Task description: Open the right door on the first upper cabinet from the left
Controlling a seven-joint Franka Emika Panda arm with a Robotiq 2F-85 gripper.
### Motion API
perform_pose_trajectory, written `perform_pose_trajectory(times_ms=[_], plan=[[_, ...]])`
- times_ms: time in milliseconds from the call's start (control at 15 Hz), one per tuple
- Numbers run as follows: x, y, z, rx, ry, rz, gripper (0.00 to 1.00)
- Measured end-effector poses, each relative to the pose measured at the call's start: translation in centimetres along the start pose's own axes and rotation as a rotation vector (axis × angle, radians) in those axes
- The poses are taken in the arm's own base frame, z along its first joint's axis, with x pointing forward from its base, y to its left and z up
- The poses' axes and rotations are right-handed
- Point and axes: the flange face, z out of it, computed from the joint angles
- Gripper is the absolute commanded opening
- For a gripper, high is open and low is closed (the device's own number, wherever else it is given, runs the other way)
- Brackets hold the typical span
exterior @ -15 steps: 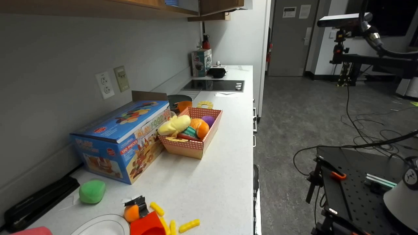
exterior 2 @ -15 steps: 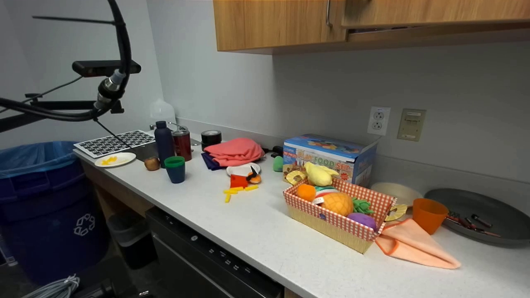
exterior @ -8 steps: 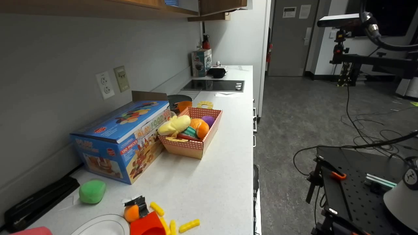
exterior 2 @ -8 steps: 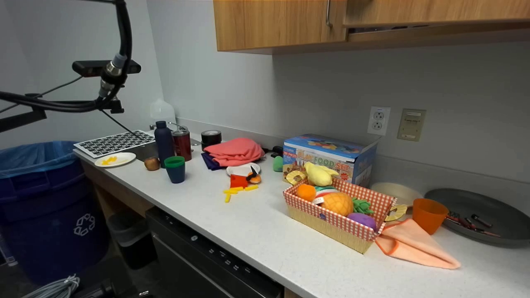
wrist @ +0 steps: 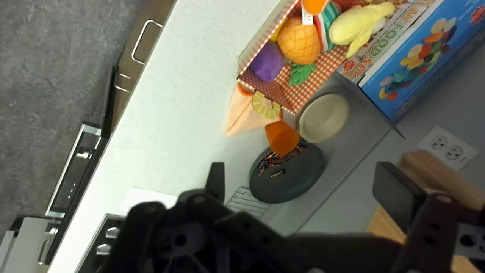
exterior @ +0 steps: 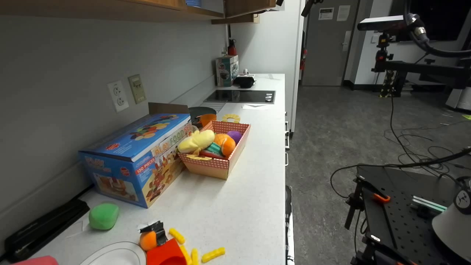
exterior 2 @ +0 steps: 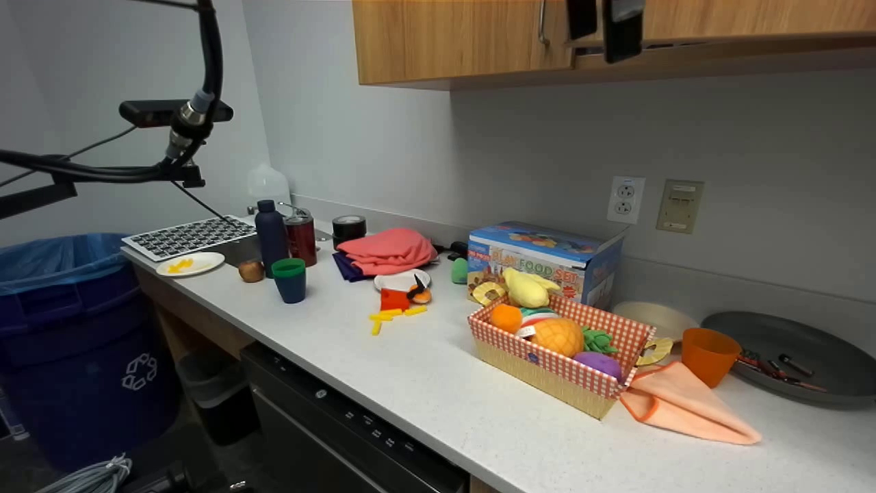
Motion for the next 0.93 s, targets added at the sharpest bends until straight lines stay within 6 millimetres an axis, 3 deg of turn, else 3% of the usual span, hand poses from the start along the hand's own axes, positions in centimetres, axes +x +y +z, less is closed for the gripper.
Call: perform_pose_trajectory(times_ms=[400,933], plan=[[-0.3,1.3,1.5,-0.025,-0.082,-0.094,1.00],[-1.0,2.5,1.9,-0.086,-0.175,-0.226,1.00]])
